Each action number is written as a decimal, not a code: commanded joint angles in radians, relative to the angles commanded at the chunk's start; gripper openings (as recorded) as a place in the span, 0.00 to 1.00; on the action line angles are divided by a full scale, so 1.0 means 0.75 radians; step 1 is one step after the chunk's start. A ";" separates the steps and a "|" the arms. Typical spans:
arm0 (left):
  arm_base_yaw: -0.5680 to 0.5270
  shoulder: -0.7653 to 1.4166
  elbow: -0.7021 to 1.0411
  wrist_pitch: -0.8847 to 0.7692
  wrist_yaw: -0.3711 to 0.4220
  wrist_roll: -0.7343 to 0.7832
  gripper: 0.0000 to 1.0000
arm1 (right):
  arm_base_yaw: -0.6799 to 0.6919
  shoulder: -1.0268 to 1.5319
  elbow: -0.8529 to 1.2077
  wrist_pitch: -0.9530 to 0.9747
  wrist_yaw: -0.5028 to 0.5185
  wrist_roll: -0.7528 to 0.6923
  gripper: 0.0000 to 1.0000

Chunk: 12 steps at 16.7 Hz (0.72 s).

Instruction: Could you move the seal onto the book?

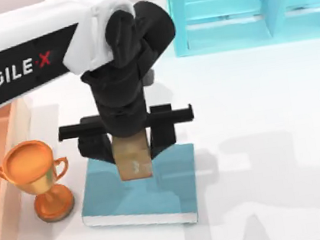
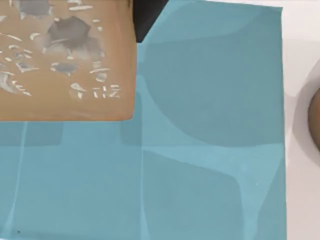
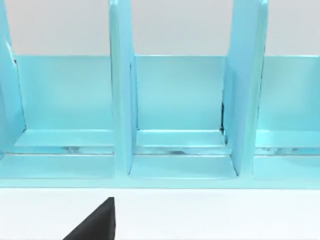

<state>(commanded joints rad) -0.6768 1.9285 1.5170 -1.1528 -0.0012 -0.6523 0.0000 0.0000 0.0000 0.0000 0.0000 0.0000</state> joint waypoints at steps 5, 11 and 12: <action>-0.029 0.000 0.065 0.003 -0.037 -0.020 0.00 | 0.000 0.000 0.000 0.000 0.000 0.000 1.00; -0.003 0.001 0.023 -0.018 -0.002 -0.004 0.00 | 0.000 0.000 0.000 0.000 0.000 0.000 1.00; -0.006 0.000 0.018 -0.023 0.001 -0.004 0.00 | 0.000 0.000 0.000 0.000 0.000 0.000 1.00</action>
<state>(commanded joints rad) -0.6816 1.9288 1.5307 -1.1699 -0.0005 -0.6555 0.0000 0.0000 0.0000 0.0000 0.0000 0.0000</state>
